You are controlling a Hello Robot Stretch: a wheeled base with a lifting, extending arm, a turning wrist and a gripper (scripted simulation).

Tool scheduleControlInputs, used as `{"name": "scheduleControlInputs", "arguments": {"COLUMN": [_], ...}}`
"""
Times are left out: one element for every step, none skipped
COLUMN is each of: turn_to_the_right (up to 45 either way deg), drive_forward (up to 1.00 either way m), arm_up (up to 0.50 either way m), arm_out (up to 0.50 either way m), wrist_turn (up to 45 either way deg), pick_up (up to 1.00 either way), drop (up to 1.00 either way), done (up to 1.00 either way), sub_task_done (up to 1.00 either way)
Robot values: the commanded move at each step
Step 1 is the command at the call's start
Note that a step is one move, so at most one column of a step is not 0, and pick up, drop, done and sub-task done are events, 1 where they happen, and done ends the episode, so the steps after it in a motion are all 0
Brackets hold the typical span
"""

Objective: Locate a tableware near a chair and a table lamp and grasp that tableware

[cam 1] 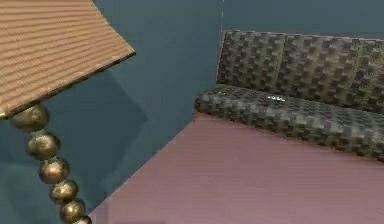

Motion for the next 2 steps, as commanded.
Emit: {"name": "scheduleControlInputs", "arguments": {"turn_to_the_right": [45.0,45.0], "drive_forward": [0.00,0.00], "arm_up": [0.00,0.00], "arm_out": [0.00,0.00], "wrist_turn": [0.0,0.0], "pick_up": [0.00,0.00], "drop": [0.00,0.00], "done": [0.00,0.00], "sub_task_done": [0.00,0.00]}}
